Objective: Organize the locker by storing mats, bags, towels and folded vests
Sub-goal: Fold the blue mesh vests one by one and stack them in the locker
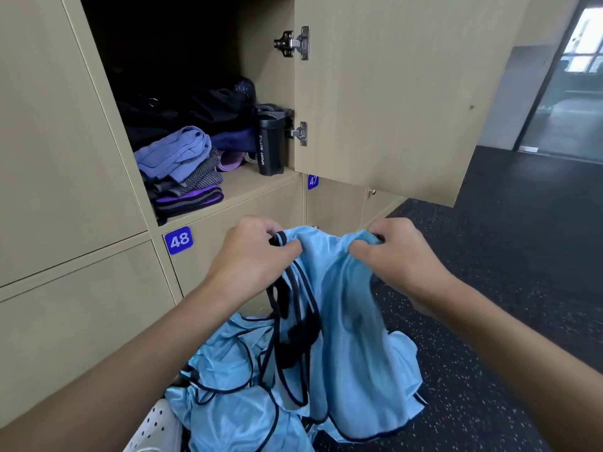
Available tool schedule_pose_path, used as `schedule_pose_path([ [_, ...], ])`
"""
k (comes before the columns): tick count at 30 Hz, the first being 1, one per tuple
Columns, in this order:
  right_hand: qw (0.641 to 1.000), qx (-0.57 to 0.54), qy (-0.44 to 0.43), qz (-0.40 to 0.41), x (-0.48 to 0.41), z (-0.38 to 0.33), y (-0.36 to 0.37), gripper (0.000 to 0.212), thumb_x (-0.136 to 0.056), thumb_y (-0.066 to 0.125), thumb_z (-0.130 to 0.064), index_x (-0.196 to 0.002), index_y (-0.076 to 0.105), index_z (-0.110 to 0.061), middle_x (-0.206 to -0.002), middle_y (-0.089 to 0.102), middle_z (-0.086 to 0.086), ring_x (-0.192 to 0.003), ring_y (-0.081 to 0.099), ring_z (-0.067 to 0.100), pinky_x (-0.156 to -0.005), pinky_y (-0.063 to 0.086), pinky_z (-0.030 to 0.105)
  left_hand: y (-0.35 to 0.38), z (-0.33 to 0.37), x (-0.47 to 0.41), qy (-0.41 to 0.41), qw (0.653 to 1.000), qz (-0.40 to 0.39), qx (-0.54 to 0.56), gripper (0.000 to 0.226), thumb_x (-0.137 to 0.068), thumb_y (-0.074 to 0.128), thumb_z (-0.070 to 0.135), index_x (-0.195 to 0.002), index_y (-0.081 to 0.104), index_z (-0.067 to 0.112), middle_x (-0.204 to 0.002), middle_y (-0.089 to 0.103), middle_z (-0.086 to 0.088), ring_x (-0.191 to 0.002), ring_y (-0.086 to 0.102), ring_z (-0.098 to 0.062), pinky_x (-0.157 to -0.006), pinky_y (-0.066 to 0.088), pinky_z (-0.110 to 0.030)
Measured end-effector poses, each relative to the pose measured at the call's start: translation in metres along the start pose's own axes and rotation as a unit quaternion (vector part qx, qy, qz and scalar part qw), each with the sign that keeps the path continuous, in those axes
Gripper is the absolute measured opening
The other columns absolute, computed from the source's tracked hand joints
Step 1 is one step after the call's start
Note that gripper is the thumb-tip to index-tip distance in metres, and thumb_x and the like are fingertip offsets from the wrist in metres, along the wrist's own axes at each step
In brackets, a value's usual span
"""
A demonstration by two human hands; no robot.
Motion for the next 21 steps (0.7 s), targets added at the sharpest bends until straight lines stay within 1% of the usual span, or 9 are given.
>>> schedule_pose_path([
  [2,0.991,-0.116,0.035,-0.049,0.007,-0.004,0.009,0.025,-0.087,0.065,-0.01,-0.066,0.052,-0.006,-0.061,0.05,0.008,-0.04,0.052,0.012,-0.04,0.045,0.021,0.007,0.001,0.001,-0.02,0.997,-0.031,0.068,0.019,-0.083,0.07,0.03,-0.079,0.07,0.011,-0.073,0.074,-0.012,-0.057,0.058,-0.019,-0.052,0.046,-0.029],
  [4,0.96,-0.246,0.046,-0.124,0.014,-0.011,0.02,0.016,-0.093,0.064,-0.009,-0.083,0.062,0.004,-0.075,0.058,0.014,-0.059,0.066,0.018,-0.06,0.061,0.031,0.013,0.003,0.003,-0.047,0.982,-0.076,0.169,0.031,-0.082,0.072,0.033,-0.09,0.07,0.004,-0.077,0.073,-0.019,-0.064,0.061,-0.022,-0.064,0.058,-0.05],
  [6,0.937,-0.287,0.016,-0.197,0.019,-0.019,0.023,0.013,-0.096,0.057,-0.004,-0.093,0.067,0.004,-0.085,0.062,0.013,-0.08,0.066,0.018,-0.084,0.06,0.032,0.017,0.005,0.005,-0.06,0.961,-0.122,0.242,0.038,-0.08,0.08,0.035,-0.101,0.07,0.006,-0.082,0.073,-0.01,-0.074,0.067,-0.023,-0.086,0.056,-0.055],
  [8,0.917,-0.321,-0.009,-0.238,0.023,-0.023,0.023,0.019,-0.096,0.05,0.006,-0.103,0.067,0.002,-0.095,0.067,0.011,-0.094,0.067,0.017,-0.096,0.053,0.03,0.016,0.004,0.005,-0.037,0.955,-0.138,0.259,0.039,-0.076,0.085,0.023,-0.11,0.067,0.018,-0.096,0.076,-0.005,-0.089,0.072,-0.021,-0.092,0.057,-0.045],
  [11,0.9,-0.376,-0.008,-0.221,0.022,-0.021,0.015,0.033,-0.093,0.042,0.017,-0.118,0.06,0.004,-0.102,0.071,0.016,-0.095,0.07,0.022,-0.094,0.055,0.034,0.007,0.002,0.001,-0.022,0.956,-0.103,0.275,0.054,-0.074,0.082,-0.001,-0.118,0.061,0.02,-0.103,0.073,-0.012,-0.087,0.069,-0.021,-0.088,0.057,-0.039],
  [15,0.956,-0.282,-0.057,-0.059,0.013,-0.016,0.005,0.028,-0.091,0.055,0.01,-0.105,0.062,-0.013,-0.086,0.065,0.006,-0.077,0.061,0.018,-0.069,0.051,0.024,-0.002,0.009,-0.002,-0.034,0.929,-0.088,0.357,0.051,-0.079,0.073,-0.009,-0.121,0.059,0.017,-0.088,0.076,-0.009,-0.074,0.071,-0.018,-0.067,0.06,-0.029],
  [17,0.965,-0.252,-0.05,-0.043,0.012,-0.01,0.005,0.046,-0.085,0.07,-0.003,-0.12,0.053,-0.027,-0.1,0.059,0.0,-0.082,0.058,0.01,-0.069,0.048,0.018,-0.008,0.014,-0.004,-0.039,0.912,-0.085,0.4,0.047,-0.081,0.071,-0.008,-0.12,0.059,0.015,-0.089,0.076,-0.009,-0.075,0.072,-0.018,-0.067,0.061,-0.028],
  [19,0.949,-0.285,-0.026,-0.133,0.015,-0.005,0.014,0.084,-0.078,0.08,-0.015,-0.141,0.032,-0.044,-0.119,0.06,-0.003,-0.101,0.064,0.008,-0.079,0.054,0.022,-0.013,0.015,-0.006,-0.05,0.895,-0.068,0.438,0.046,-0.083,0.07,-0.005,-0.124,0.059,0.012,-0.092,0.077,-0.009,-0.077,0.073,-0.019,-0.072,0.061,-0.031],
  [21,0.932,-0.3,-0.031,-0.202,0.021,-0.006,0.024,0.105,-0.07,0.084,-0.021,-0.143,0.019,-0.057,-0.123,0.065,-0.001,-0.109,0.067,0.014,-0.091,0.054,0.034,-0.016,0.011,-0.011,-0.074,0.882,-0.038,0.463,0.05,-0.083,0.073,0.001,-0.129,0.056,0.009,-0.097,0.077,-0.011,-0.081,0.073,-0.021,-0.077,0.061,-0.036],
])
Point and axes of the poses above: each hand's wrist, its own x-axis away from the middle knuckle, its own y-axis out of the palm, z = x × y, the point moved 4 cm from there along -x, towards the middle knuckle
